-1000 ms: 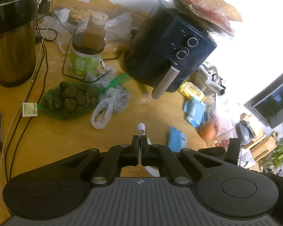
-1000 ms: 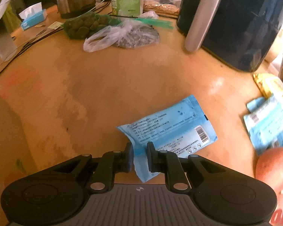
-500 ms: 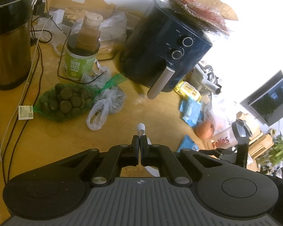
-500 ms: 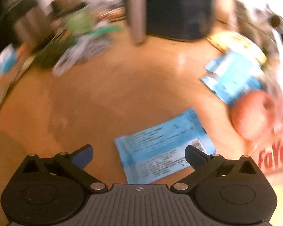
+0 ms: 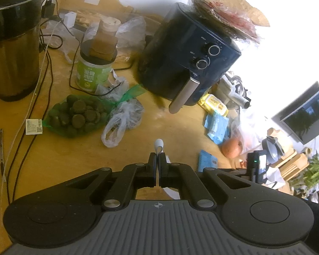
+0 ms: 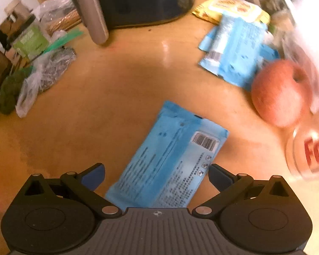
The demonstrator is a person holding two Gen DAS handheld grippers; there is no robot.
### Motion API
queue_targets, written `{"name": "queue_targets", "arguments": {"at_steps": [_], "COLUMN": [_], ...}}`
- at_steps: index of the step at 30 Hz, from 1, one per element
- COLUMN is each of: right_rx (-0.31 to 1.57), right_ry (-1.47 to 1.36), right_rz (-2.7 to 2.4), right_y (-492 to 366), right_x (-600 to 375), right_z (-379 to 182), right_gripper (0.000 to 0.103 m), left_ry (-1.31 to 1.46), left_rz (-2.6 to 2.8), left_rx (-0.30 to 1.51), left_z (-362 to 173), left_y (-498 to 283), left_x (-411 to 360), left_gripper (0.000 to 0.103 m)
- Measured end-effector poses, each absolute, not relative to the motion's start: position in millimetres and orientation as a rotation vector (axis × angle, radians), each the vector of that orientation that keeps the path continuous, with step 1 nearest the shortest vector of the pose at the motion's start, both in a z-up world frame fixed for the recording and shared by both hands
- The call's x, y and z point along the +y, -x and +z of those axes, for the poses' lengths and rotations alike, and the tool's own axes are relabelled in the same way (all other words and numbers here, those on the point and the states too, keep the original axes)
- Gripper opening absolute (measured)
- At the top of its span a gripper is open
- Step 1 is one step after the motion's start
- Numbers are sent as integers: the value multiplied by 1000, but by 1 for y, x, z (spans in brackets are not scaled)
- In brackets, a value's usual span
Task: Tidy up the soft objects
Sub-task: 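Lift the blue wipes packet with the right gripper while the left carries the strap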
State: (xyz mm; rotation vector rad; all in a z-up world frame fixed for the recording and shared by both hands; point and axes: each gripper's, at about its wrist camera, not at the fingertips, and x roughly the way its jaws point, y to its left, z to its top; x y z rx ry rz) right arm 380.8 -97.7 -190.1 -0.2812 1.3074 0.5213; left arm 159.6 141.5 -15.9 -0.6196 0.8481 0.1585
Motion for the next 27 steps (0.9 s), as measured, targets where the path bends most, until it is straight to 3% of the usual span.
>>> {"name": "queue_targets", "arguments": {"at_steps": [3, 9, 15, 27], "right_rx": [1241, 1202, 1154, 1019], "right_ry": [423, 424, 399, 341], "right_rz": [523, 568, 605, 679], "right_y": [-374, -370, -369, -337], "right_x": [-80, -80, -91, -125], "right_z": [-196, -190, -162, -53], "right_gripper": [86, 73, 72, 72], "left_ry": [621, 618, 597, 504], "left_rz": [160, 150, 121, 70], "left_rx": [846, 841, 836, 861], "left_z": [-14, -11, -3, 23], "left_y": [-158, -157, -157, -150], "left_x": [141, 137, 127, 100], "left_gripper": [2, 2, 2, 2]}}
